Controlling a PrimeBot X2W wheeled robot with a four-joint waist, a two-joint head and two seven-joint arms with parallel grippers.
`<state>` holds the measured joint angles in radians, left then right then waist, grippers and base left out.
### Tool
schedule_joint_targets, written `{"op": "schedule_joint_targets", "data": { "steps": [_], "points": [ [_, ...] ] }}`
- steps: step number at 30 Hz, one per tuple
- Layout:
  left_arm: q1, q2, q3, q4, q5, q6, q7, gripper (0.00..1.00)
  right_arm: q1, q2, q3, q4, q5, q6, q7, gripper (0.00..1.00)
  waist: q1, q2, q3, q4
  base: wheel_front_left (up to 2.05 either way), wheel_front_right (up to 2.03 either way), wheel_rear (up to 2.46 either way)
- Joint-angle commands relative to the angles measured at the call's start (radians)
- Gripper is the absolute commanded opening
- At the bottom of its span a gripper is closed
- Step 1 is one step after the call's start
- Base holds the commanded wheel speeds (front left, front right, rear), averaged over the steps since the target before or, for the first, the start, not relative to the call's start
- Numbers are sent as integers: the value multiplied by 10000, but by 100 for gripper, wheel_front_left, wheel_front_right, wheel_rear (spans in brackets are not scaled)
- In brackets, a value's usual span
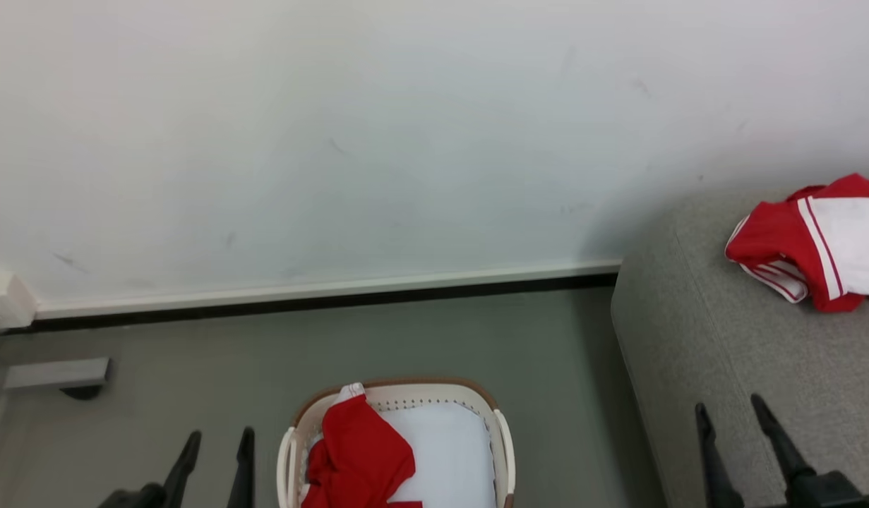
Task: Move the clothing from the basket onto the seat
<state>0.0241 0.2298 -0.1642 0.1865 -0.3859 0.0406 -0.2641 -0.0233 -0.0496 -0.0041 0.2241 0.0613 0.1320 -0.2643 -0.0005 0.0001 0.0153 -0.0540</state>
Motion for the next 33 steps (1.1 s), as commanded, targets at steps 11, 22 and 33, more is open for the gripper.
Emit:
{"op": "schedule_joint_targets", "data": {
  "steps": [11, 22, 33],
  "points": [
    [867, -831, 979, 247, 1245, -791, -4, 100, 574, -19, 526, 240, 521, -25, -1, 100, 5, -1, -508, 360, 0, 0, 0],
    [400, -1241, 1153, 414, 1971, -1341, -5, 100, 180, -18, 691, 152, 504, -25, -1, 100, 5, -1, -1, 74, 0, 0, 0],
    [-3242, -577, -475, 2782, 3400, -1611, 898, 100, -1445, -17, 857, -610, 849, -25, -1, 100, 5, -1, 3256, -1057, 0, 0, 0]
  ]
}}
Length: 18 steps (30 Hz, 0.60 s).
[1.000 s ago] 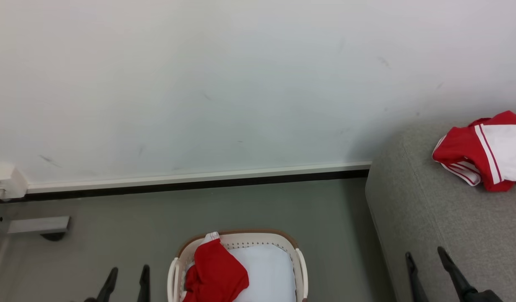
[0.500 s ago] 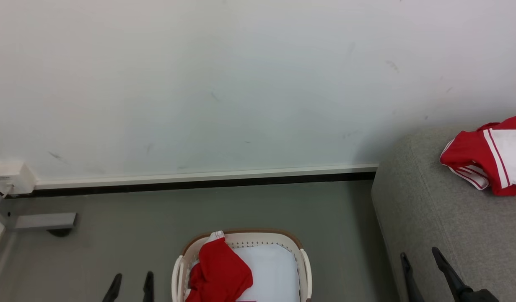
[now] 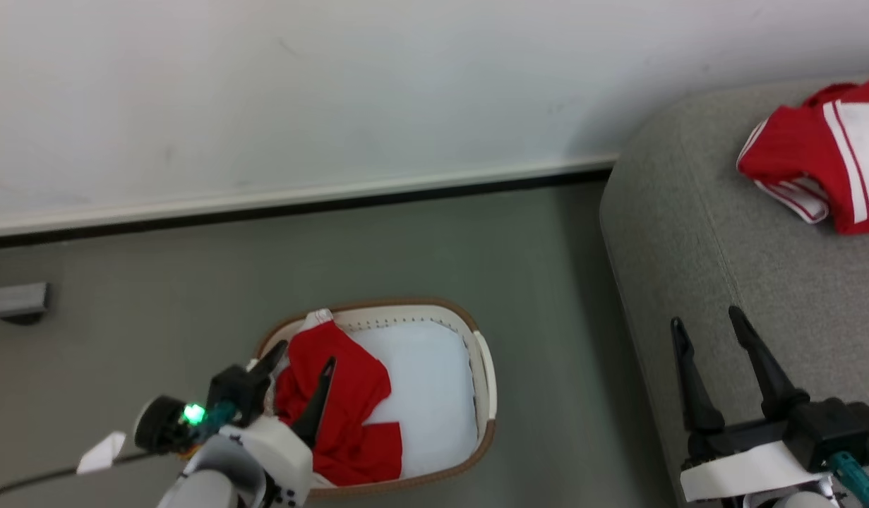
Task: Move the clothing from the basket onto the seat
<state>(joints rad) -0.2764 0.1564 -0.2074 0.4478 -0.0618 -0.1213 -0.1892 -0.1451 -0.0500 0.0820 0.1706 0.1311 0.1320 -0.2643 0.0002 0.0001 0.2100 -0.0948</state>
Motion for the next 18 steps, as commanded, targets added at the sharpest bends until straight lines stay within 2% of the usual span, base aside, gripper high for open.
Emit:
{"op": "schedule_joint_targets", "data": {
  "steps": [1, 2, 3, 4, 9, 11, 15, 18],
  "points": [
    [-237, 157, -44, 169, 159, 8, 148, 100, -227, -13, -4, -75, 151, -25, -1, 100, -2, -1, 1309, -649, 0, 0, 0],
    [-1069, 334, -309, 786, 402, -25, 655, 100, -526, -7, 68, -230, 256, -25, -1, 100, -2, -1, 2005, -903, 0, 0, 0],
    [-1069, 334, -309, 786, 402, -25, 655, 100, -526, -7, 68, -230, 256, -25, -1, 100, -2, -1, 2005, -903, 0, 0, 0],
    [-1836, 511, -523, 1411, 607, -46, 1165, 100, -818, -9, 148, -387, 411, -25, -1, 100, -2, -1, 2677, -1149, 0, 0, 0],
    [-3320, 1001, -877, 2897, 1176, 15, 2277, 100, -1403, -2, 361, -730, 866, -25, -3, 100, -2, -1, 4084, -1742, 0, 0, 0],
    [-3563, 1095, -964, 3141, 1293, 59, 2435, 100, -1499, -4, 401, -787, 939, -25, -2, 100, -2, -1, 4327, -1845, 0, 0, 0],
    [-4576, 1692, -1297, 4248, 1961, 340, 3188, 100, -1840, -1, 615, -1105, 1389, -25, -2, 100, -2, -1, 5326, -2266, 0, 0, 0],
    [-4907, 1880, -1418, 4582, 2209, 451, 3446, 100, -1930, -2, 690, -1208, 1491, -25, -2, 100, -2, -1, 5616, -2382, 0, 0, 0]
  ]
}}
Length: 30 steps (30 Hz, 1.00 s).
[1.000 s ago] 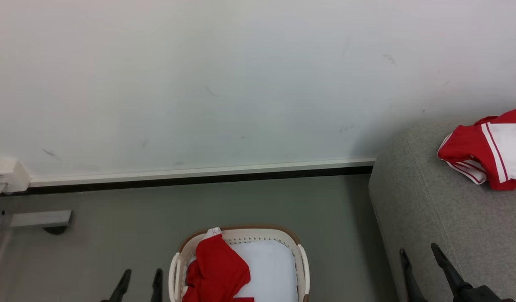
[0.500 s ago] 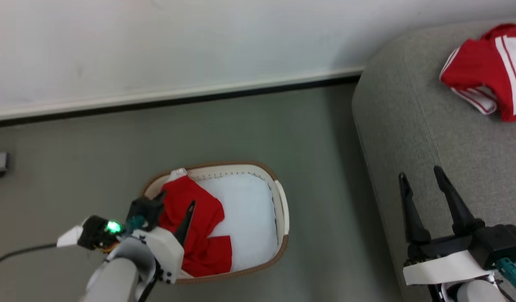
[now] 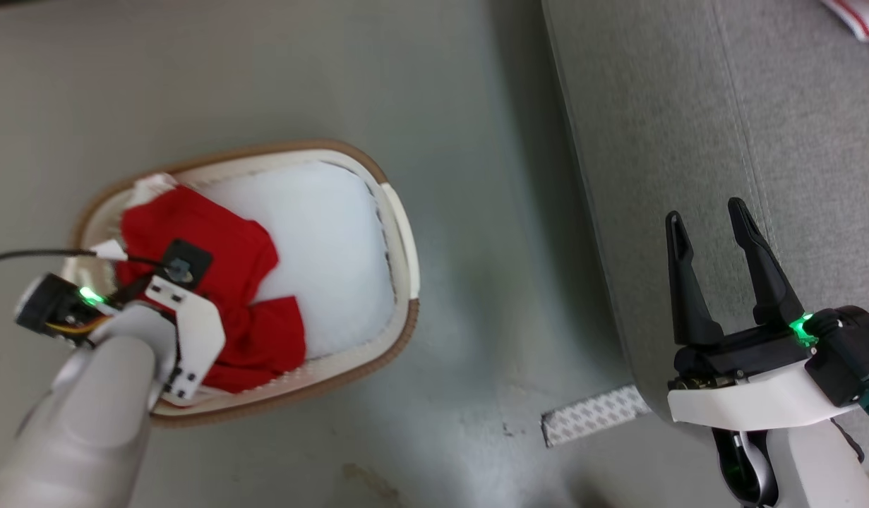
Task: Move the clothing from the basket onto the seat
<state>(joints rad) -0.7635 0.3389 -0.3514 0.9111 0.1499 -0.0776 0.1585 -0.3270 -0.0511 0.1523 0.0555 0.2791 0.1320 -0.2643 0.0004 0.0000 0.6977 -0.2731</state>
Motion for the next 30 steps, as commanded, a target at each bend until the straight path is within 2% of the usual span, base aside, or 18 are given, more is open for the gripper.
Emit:
{"op": "schedule_joint_targets", "data": {
  "steps": [1, 8, 14, 15, 16, 17, 23, 30],
  "points": [
    [-210, 144, -21, 91, 177, 68, 60, 100, -160, 9, 30, -92, 60, -25, -2, 100, -4, 0, 859, -642, 0, 0, 0],
    [-1090, 606, -324, 872, 479, 12, 680, 100, -426, 8, 313, -318, 351, -25, -2, 100, -4, 0, 1606, -903, 0, 0, 0],
    [-1485, 731, -494, 1061, 499, -22, 549, 100, -595, 8, 501, -441, 539, -25, -2, 100, -4, 0, 2144, -1106, 0, 0, 0],
    [-1499, 699, -498, 1109, 407, -70, 519, 76, -609, 6, 501, -447, 539, -25, -2, 100, -4, 0, 2190, -1128, 0, 0, 0],
    [-1544, 667, -516, 1120, 352, -103, 461, 21, -616, 5, 493, -446, 547, -25, -2, 100, -4, 0, 2245, -1146, 0, 0, 0],
    [-1597, 665, -545, 1118, 353, -81, 377, 0, -620, 8, 479, -431, 552, -25, -2, 100, -4, 0, 2282, -1152, 0, 0, 0],
    [-1490, 294, -595, 1334, 36, -171, -5, 0, -543, 7, 360, -165, 561, -25, -2, 100, -4, 0, 1963, -1016, 0, 0, 0],
    [-901, -349, -250, 1445, -816, -215, -1021, 0, -197, 2, 44, 289, 308, -25, -2, 100, -4, 0, 367, -482, 0, 0, 0]
  ]
}}
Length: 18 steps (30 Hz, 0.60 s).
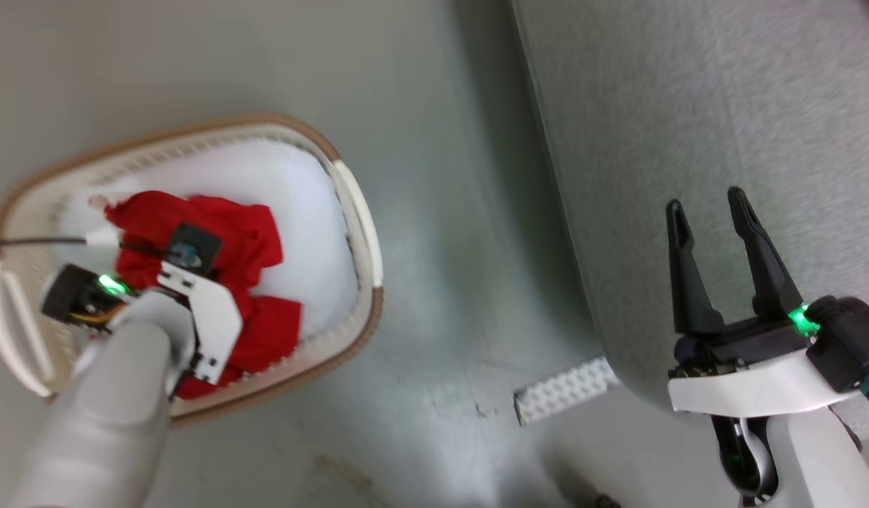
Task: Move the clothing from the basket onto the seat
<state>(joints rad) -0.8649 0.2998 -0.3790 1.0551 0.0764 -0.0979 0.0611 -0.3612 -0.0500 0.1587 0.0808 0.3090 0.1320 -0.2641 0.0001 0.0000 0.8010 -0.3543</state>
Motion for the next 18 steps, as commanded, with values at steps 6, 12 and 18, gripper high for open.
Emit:
{"op": "schedule_joint_targets", "data": {
  "steps": [6, 12, 18],
  "points": [
    [921, -781, 289, -114, -829, -62, -1160, 0, 779, -14, -482, 471, -418, -25, -3, 100, -1, 0, -2681, 997, 0, 0, 0],
    [1924, -1526, 563, -517, -1611, -128, -2149, 0, 1741, -20, -870, 812, -788, -25, -3, 100, -1, 0, -4751, 1626, 0, 0, 0],
    [2961, -1983, 902, -1538, -2357, -40, -2852, 0, 2701, -20, -1021, 1007, -1227, -25, -3, 100, -1, 0, -6294, 2219, 0, 0, 0]
  ]
}}
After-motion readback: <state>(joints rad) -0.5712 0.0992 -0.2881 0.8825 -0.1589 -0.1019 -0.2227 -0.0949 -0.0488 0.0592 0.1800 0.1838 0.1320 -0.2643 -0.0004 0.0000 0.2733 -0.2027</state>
